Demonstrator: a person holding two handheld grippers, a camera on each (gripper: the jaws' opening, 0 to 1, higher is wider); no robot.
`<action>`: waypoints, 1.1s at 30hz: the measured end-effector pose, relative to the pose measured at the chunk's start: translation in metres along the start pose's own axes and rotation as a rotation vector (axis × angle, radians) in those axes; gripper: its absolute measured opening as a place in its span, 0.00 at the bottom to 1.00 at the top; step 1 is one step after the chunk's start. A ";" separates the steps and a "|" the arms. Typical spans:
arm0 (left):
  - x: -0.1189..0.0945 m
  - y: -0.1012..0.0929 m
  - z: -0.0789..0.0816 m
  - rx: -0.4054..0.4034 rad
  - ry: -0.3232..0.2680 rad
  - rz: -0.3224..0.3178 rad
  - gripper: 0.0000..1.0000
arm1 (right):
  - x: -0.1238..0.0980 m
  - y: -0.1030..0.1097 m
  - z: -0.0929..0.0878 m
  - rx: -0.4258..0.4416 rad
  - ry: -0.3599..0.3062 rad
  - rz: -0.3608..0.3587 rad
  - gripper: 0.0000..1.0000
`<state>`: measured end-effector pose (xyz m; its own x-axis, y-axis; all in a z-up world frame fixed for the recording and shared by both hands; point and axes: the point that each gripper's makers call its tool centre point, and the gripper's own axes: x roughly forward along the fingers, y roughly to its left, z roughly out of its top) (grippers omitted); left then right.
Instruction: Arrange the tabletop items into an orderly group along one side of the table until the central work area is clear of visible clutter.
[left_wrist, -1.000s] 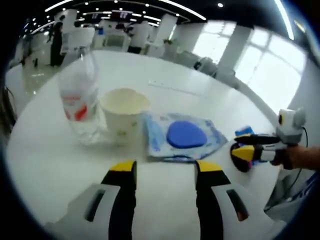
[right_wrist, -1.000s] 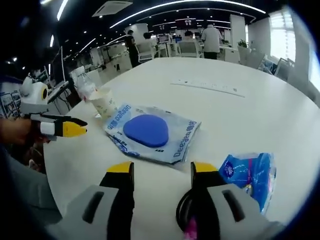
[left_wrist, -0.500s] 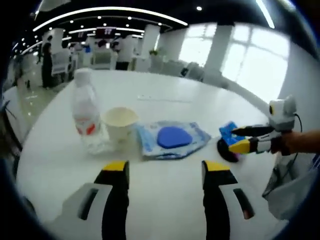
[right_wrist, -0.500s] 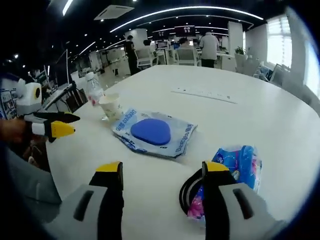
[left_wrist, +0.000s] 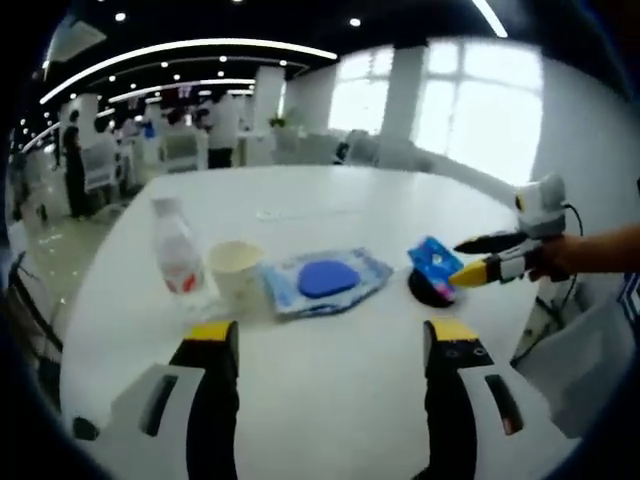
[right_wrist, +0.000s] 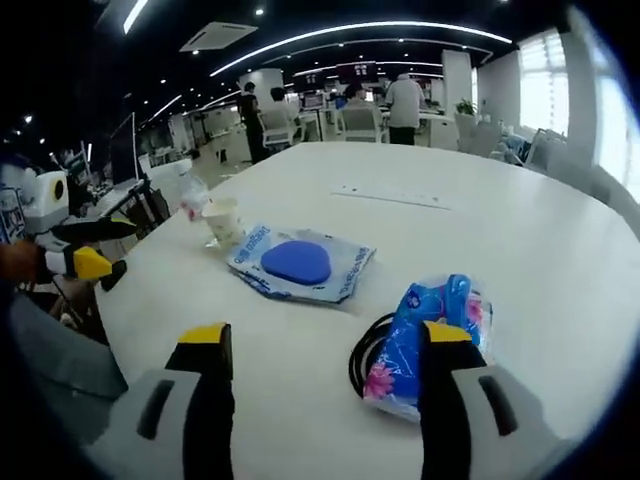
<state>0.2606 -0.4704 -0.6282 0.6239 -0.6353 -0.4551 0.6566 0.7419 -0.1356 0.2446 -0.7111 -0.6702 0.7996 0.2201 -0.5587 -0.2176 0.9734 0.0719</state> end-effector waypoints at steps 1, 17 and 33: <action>-0.003 0.000 0.001 0.002 -0.002 -0.001 0.76 | -0.002 -0.001 0.000 -0.001 -0.002 -0.001 0.78; -0.052 0.001 -0.009 0.089 -0.016 0.022 0.92 | -0.021 -0.025 -0.009 -0.010 -0.001 -0.064 0.91; -0.070 -0.012 -0.010 0.050 -0.071 0.008 1.00 | -0.011 -0.065 -0.019 -0.009 0.049 -0.114 0.90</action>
<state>0.2046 -0.4326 -0.6032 0.6567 -0.6442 -0.3922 0.6704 0.7368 -0.0876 0.2387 -0.7778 -0.6844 0.7912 0.1048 -0.6025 -0.1326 0.9912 -0.0016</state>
